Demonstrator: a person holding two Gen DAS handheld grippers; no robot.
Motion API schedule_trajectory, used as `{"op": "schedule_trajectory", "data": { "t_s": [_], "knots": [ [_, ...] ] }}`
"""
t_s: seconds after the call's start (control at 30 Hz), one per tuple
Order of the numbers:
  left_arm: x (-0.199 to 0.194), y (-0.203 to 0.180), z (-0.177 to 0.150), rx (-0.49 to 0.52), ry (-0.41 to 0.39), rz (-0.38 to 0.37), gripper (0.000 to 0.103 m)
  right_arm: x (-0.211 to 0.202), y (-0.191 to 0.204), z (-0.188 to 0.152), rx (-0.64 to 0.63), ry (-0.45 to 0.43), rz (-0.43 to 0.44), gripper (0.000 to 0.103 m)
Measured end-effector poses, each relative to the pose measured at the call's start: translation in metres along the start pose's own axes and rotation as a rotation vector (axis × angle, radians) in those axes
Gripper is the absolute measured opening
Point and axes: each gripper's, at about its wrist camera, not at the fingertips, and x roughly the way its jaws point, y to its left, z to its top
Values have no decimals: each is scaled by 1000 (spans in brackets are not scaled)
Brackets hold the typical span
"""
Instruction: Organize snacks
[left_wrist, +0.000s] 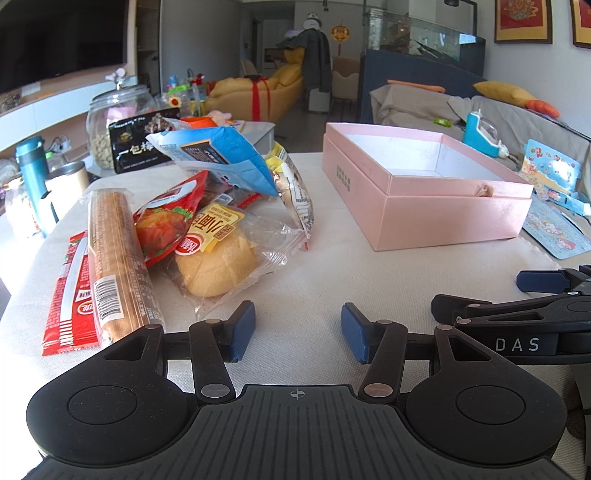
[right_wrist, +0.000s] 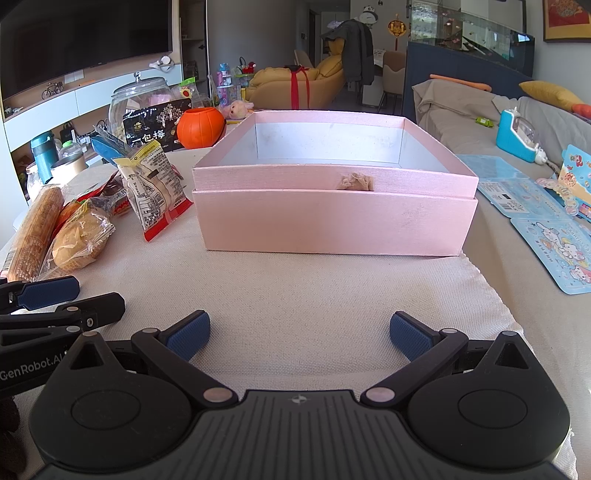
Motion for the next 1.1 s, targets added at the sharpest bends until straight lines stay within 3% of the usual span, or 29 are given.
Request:
{"op": "schedule_trajectory", "data": {
  "t_s": [0.8,0.87,0.97,1.03,1.1],
  "knots": [
    [0,0,0,1,0,0,57,0,0,0,0,5,1,103],
    [0,2,1,-11,6,-14,56,0,-1,4,-3,42,10,103],
    [-4,19,14,-77,58,-103,54,6,-2,10,-18,103,38,103],
    [-17,31,23,-128,26,-158,53,7,-1,10,-41,119,44,103],
    [-42,42,34,-124,-59,-144,54,8,-2,11,-57,122,52,103]
  ]
}}
